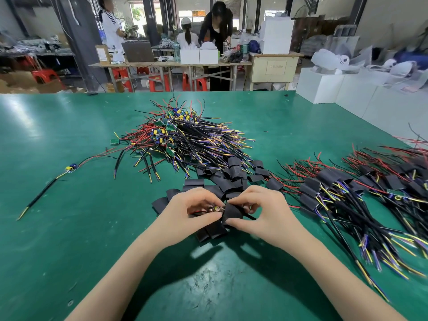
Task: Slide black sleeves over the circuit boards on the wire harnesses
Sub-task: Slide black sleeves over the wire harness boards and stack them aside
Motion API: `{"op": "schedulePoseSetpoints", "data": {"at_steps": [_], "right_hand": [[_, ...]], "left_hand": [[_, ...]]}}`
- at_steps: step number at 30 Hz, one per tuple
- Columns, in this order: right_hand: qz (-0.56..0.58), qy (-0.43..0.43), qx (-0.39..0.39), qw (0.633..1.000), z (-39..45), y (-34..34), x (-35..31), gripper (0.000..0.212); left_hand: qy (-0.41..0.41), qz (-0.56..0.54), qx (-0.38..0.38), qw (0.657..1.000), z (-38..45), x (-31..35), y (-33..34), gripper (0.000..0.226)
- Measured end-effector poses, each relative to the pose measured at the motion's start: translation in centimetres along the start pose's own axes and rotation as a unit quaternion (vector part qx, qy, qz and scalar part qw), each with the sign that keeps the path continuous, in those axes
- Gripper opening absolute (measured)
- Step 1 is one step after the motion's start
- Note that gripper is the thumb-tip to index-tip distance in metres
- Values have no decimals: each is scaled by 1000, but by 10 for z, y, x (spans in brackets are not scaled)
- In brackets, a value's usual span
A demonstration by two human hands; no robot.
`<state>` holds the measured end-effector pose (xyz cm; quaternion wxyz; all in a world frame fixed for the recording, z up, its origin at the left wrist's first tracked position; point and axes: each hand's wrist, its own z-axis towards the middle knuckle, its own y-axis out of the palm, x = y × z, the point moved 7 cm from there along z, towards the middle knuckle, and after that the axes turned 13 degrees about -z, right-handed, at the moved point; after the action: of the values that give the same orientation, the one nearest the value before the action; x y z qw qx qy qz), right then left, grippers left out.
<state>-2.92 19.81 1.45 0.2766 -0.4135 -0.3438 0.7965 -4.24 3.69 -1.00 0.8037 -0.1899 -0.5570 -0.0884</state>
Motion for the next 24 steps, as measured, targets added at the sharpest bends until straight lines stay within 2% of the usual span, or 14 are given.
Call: {"op": "schedulePoseSetpoints", "data": {"at_steps": [9,14,19,24], "right_hand": [[40,20,-19,999,1,0,3,30],[14,4,-22,1000,1,2,1,30],[-24,-45,-5,999,0,-1,-8,33],[-19,-44,-16,999,-1,2,-9,32]], "left_hand": [[15,-19,-4,1000,0,5,0,41],[16,-17,16,1000,0,3,0,39],[11,-28,72,997,-1,-2,-7,25],[-3,-14,-8,1000,-1,0,-2,23]]}}
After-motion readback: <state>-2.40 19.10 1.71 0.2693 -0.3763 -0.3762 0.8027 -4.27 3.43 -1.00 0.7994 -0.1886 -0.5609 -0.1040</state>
